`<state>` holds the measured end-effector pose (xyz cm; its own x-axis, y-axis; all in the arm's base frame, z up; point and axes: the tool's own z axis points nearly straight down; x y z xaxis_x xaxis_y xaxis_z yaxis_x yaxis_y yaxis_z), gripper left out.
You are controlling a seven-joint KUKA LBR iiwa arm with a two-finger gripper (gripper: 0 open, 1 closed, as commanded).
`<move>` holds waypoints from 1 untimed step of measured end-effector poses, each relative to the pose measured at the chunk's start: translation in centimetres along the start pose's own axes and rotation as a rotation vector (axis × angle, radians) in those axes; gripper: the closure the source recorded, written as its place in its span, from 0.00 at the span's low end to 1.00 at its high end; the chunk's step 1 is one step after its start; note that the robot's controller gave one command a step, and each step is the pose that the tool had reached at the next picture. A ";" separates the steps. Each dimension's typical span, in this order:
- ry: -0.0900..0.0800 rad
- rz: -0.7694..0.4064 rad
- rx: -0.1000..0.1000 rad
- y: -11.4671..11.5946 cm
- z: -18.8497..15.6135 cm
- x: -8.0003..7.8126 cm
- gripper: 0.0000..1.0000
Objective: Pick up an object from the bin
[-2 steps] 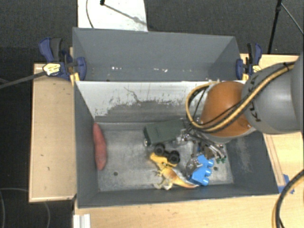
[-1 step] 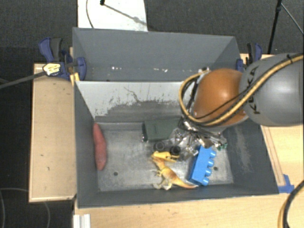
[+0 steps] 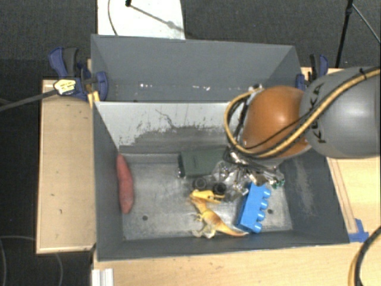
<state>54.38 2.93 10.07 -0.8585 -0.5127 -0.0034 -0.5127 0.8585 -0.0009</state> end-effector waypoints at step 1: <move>0.008 0.003 -0.005 -0.3 -3.7 -0.1 1.00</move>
Offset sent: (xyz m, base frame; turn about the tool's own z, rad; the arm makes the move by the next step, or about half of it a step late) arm -0.0432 -0.0111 -0.0307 -0.0076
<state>54.59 2.73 13.77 -0.8601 -0.5100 0.0048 -0.5100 0.8602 0.0041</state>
